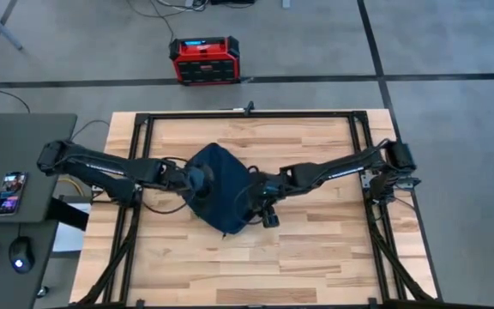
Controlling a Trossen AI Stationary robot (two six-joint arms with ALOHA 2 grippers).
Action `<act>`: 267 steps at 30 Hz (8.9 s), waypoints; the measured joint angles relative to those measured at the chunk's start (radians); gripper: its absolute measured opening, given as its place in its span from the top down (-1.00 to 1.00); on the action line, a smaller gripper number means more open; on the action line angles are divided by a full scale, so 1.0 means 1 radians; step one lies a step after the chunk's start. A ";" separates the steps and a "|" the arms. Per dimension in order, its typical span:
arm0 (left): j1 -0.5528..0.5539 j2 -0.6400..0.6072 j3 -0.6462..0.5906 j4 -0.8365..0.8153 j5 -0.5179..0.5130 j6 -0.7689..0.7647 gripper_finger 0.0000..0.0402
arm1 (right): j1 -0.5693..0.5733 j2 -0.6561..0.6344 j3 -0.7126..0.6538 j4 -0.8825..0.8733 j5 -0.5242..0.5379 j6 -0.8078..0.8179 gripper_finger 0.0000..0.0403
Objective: Unpack backpack
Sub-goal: Open the backpack
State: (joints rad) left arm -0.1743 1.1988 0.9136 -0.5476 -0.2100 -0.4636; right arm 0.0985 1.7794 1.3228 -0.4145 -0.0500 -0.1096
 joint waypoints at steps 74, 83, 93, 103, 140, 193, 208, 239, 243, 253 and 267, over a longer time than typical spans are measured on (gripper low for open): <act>-0.291 0.447 0.018 0.374 -0.156 -0.664 1.00 | 0.079 0.107 -0.003 0.153 0.077 -0.117 0.20; -0.339 0.436 0.019 0.335 -0.171 -0.795 1.00 | 0.079 0.107 -0.003 0.142 0.077 -0.101 0.20; -0.387 0.396 0.019 0.241 -0.390 -0.902 0.83 | 0.079 0.107 -0.003 0.132 0.077 -0.098 0.20; -0.388 0.406 0.017 0.286 -0.442 -0.915 0.30 | 0.075 0.107 -0.003 0.132 0.077 -0.098 0.20; -0.349 0.406 -0.036 0.334 -0.531 -0.885 0.33 | 0.009 0.143 -0.004 0.170 0.087 -0.214 0.20; -0.315 0.404 -0.035 0.336 -0.473 -0.785 0.33 | -0.048 0.111 -0.003 0.280 0.158 -0.419 0.20; -0.315 0.404 -0.035 0.335 -0.463 -0.783 0.33 | -0.048 0.111 -0.003 0.275 0.157 -0.422 0.20; -0.315 0.403 -0.034 0.335 -0.448 -0.816 0.33 | -0.049 0.111 -0.003 0.281 0.151 -0.422 0.20; -0.315 0.403 -0.034 0.335 -0.448 -0.816 0.33 | -0.049 0.111 -0.003 0.281 0.151 -0.422 0.20; -0.315 0.403 -0.034 0.335 -0.449 -0.816 0.33 | -0.055 0.111 -0.003 0.281 0.150 -0.422 0.20; -0.315 0.403 -0.034 0.336 -0.434 -0.816 0.33 | -0.056 0.111 -0.003 0.298 0.150 -0.422 0.20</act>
State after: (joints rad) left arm -0.4892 1.6020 0.8791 -0.2119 -0.6437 -1.2800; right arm 0.0429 1.8908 1.3193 -0.1162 0.1001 -0.5320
